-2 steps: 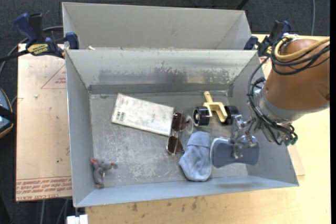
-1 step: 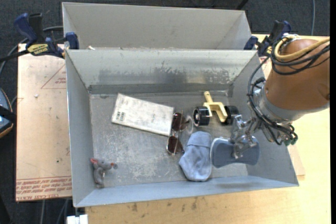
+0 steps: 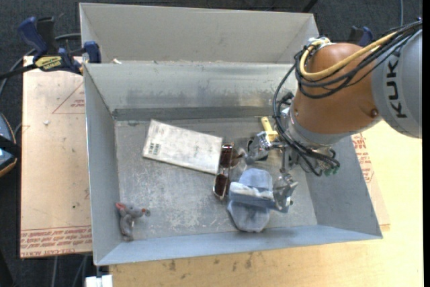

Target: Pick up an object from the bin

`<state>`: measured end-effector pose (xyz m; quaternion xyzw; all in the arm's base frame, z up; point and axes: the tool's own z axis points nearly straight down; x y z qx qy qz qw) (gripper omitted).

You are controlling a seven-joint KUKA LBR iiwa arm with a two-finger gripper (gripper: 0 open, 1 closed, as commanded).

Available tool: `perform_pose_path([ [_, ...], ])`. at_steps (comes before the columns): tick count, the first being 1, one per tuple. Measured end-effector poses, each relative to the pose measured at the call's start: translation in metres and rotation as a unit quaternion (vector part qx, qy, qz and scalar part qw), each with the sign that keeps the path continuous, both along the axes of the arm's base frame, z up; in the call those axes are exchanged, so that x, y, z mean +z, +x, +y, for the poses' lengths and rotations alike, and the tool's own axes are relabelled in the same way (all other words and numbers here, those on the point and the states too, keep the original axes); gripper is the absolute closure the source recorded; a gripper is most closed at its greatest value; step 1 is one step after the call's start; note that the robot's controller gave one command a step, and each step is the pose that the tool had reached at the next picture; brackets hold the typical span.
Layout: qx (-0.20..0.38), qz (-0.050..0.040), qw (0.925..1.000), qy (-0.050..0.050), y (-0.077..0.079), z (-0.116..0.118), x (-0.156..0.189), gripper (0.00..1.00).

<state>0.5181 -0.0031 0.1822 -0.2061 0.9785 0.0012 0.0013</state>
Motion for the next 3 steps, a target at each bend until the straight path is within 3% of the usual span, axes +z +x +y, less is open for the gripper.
perform_pose_path([
  [1, -0.001, -0.0001, 1.0, -0.001, 0.0, -0.001, 0.0, 0.0],
  [2, 0.039, -0.0002, 0.9992, -0.001, -0.008, -0.024, -0.011, 0.0],
  [3, -0.01, -0.0024, 0.9999, -0.001, -0.012, -0.012, -0.06, 0.0],
])
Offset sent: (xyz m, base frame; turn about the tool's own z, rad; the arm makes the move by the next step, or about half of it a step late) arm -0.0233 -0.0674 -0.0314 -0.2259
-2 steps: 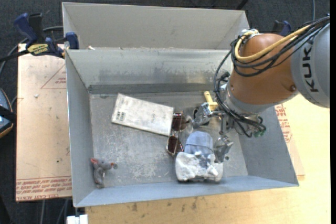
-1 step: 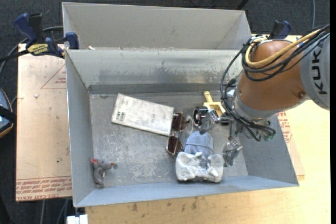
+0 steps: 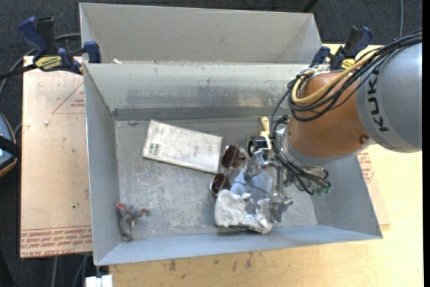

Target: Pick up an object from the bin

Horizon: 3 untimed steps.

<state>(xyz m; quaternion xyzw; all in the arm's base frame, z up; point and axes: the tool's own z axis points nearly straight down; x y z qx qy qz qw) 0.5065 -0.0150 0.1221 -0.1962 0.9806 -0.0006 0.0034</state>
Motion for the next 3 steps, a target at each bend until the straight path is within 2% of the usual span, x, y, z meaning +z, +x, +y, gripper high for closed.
perform_pose_path([
  [1, 0.013, -0.0057, 0.9999, 0.001, 0.017, 0.016, -0.044, 1.0],
  [2, 0.013, -0.006, 0.9999, 0.001, 0.017, 0.016, -0.044, 1.0],
  [3, 0.014, 0.0051, 0.9999, 0.001, 0.008, 0.004, -0.006, 1.0],
])
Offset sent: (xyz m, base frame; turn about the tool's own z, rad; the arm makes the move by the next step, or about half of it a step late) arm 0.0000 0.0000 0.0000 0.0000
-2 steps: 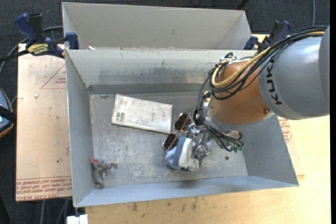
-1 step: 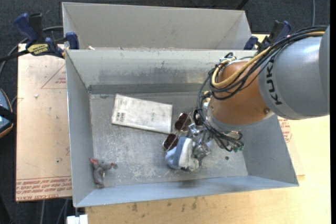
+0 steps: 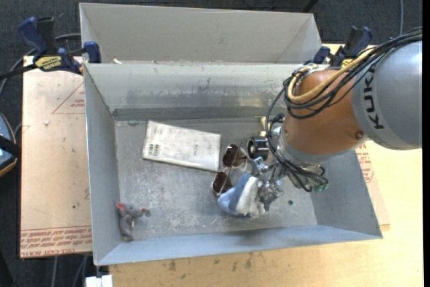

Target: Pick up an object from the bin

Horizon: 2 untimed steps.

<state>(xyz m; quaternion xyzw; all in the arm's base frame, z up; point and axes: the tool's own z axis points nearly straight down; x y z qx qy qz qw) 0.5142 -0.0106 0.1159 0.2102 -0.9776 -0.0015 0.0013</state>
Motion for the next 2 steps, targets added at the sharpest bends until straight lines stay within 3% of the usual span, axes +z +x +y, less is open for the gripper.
perform_pose_path([
  [1, -0.002, 0.0016, 1.0, -0.001, 0.002, -0.004, 0.022, 1.0],
  [2, 0.01, -0.0062, 0.9999, 0.0, 0.017, 0.006, 0.049, 1.0],
])
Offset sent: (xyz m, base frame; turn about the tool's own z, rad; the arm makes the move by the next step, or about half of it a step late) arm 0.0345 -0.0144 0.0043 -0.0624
